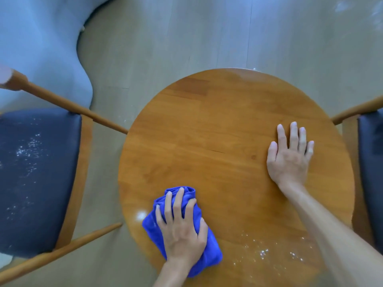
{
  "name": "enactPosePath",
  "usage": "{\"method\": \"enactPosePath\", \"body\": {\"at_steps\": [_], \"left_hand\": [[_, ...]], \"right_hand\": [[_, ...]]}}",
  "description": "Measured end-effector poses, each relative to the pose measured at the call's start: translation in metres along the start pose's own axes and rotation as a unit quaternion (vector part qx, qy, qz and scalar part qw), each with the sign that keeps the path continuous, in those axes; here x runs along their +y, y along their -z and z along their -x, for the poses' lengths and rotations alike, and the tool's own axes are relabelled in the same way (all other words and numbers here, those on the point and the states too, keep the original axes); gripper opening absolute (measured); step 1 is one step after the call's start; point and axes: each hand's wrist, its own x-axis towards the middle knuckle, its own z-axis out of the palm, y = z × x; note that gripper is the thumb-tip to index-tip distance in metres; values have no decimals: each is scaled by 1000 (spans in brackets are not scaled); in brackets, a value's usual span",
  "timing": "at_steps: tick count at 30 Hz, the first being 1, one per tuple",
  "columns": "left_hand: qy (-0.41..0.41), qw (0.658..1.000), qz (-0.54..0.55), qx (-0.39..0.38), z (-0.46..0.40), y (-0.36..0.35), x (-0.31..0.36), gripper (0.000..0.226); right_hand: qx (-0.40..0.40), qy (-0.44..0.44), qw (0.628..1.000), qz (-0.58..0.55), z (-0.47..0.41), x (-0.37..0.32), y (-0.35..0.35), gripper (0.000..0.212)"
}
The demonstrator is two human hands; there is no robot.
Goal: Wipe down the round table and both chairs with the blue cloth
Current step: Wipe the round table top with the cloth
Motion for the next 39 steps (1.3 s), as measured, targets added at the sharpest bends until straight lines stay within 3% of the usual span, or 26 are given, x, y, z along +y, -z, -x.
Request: {"method": "enactPosePath", "body": {"at_steps": [2,7,11,16,19,22,25,28,33,36,39], "left_hand": [[-29,999,-20,22,-43,13,-12,42],[6,998,-26,51,-165,45,-49,46],[-20,997,-15,68,-115,32,-42,43],[-141,989,-52,1,-46,17,-7,45],[-192,979,46,-41,-55,30,-12,48],[-123,976,179,-4,-72,50,-50,51],[-36,992,113,33,-95,64,-102,55],[-67,996,63,-17,-108,56,-137,58],[-63,990,124,-6,-112,47,-148,57],[-67,992,105,6,-112,44,-145,58],[-82,995,54,15,-106,38,-138,63]], "right_hand": [[0,3,1000,-3,1,2,-2,55],[5,12,1000,1,1,6,-6,53],[-15,10,1000,6,-1,3,-2,51],[-87,-27,995,-35,-9,-7,19,52],[-75,-31,993,-84,7,-36,40,51],[-51,75,987,-136,81,-102,43,51],[-78,138,982,-102,166,-163,19,57],[-88,54,994,-43,195,-193,-1,63],[-55,-52,996,-36,223,-237,-18,67],[-54,16,998,-20,268,-251,-28,71],[-24,113,993,-30,287,-216,-29,61]]}}
